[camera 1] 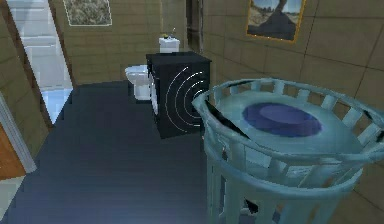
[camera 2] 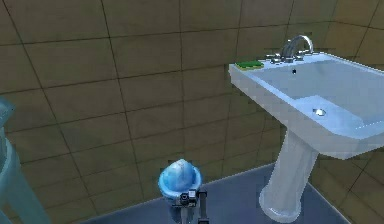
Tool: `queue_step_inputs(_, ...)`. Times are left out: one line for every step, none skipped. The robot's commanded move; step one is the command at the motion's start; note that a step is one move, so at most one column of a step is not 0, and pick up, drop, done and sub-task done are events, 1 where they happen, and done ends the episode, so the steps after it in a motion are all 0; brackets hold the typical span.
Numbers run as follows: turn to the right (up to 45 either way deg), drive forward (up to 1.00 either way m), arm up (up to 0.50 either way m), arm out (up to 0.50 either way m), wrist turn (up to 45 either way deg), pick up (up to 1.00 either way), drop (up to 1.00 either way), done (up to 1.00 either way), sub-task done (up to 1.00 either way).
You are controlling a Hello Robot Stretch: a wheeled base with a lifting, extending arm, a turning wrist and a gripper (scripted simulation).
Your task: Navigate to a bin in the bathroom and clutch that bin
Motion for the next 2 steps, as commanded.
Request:
queue_step_inputs(0.0, 0.0, 0.0, 0.0, 45.0, 0.0, 0.0, 0.0, 0.0)
queue_step_inputs(0.0, 0.0, 0.0, 0.0, 45.0, 0.0, 0.0, 0.0, 0.0)
